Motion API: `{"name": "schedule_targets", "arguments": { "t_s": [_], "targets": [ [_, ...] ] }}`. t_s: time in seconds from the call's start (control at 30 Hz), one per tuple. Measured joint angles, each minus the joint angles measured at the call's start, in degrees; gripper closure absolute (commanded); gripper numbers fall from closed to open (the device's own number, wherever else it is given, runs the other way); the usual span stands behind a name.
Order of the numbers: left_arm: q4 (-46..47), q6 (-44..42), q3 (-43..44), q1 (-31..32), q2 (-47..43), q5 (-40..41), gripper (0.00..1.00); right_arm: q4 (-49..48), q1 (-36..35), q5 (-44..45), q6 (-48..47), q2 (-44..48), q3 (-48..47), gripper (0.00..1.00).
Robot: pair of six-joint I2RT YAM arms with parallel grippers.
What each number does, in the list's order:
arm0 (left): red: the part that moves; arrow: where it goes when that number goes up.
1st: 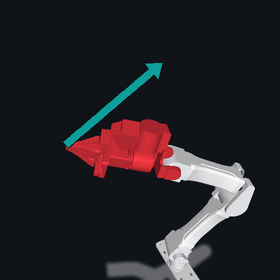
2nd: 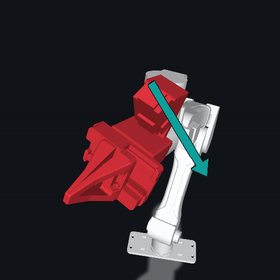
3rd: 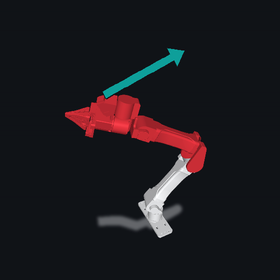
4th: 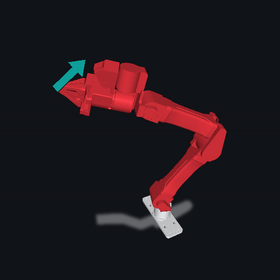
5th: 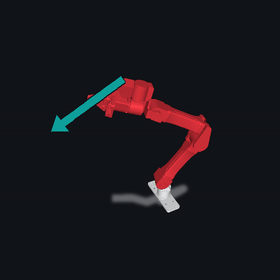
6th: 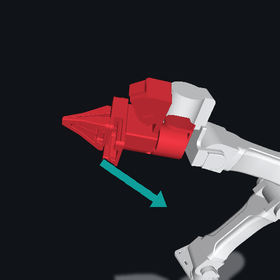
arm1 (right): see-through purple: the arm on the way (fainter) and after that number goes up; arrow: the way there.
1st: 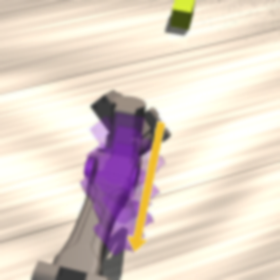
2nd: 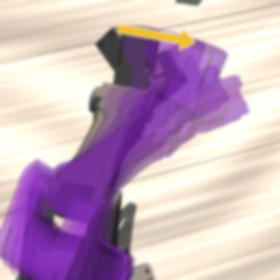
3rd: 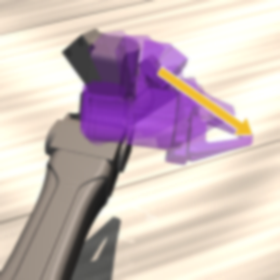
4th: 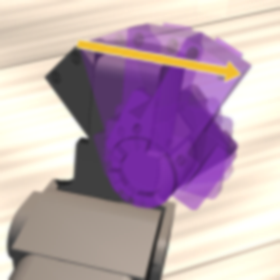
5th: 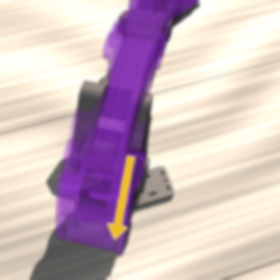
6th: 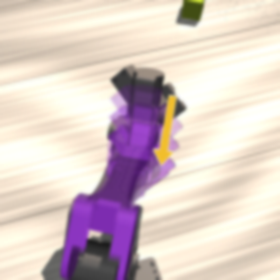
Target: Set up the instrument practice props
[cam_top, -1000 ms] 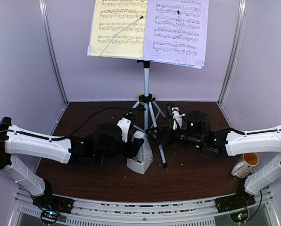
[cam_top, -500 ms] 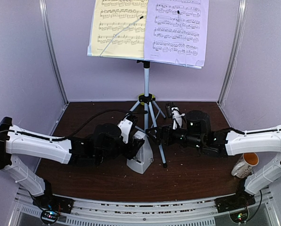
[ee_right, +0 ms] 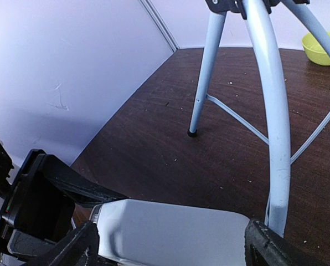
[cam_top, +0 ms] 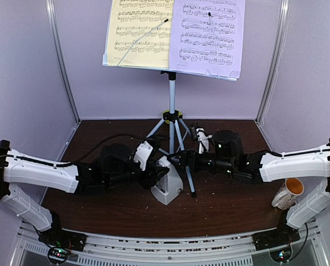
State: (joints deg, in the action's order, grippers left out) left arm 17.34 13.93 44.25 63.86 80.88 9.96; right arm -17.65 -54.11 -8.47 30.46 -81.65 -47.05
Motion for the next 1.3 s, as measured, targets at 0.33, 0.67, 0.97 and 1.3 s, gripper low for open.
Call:
{"name": "schedule_targets", "arguments": {
  "t_s": [0.33, 0.67, 0.97, 1.3],
  "targets": [
    [0.13, -2.01, 1.01, -3.17, 1.09, -7.82, 0.69, 0.0, 0.02, -1.86, 1.29, -1.09, -0.37, 0.1],
    [-0.68, -1.86, 2.75, -3.41, 2.73, -10.21, 0.42, -0.11, 0.81, -1.84, 1.95, -1.57, -0.13, 0.14],
    [-0.55, -1.64, 2.8, -3.41, 2.69, -9.88, 0.39, -3.5, 1.22, -2.05, 2.54, -1.99, 1.55, 0.16],
    [0.02, -1.38, 2.08, -3.39, 0.42, -7.5, 0.47, -5.77, 1.29, -2.34, 2.54, -2.67, 2.1, 0.17]
  ]
}}
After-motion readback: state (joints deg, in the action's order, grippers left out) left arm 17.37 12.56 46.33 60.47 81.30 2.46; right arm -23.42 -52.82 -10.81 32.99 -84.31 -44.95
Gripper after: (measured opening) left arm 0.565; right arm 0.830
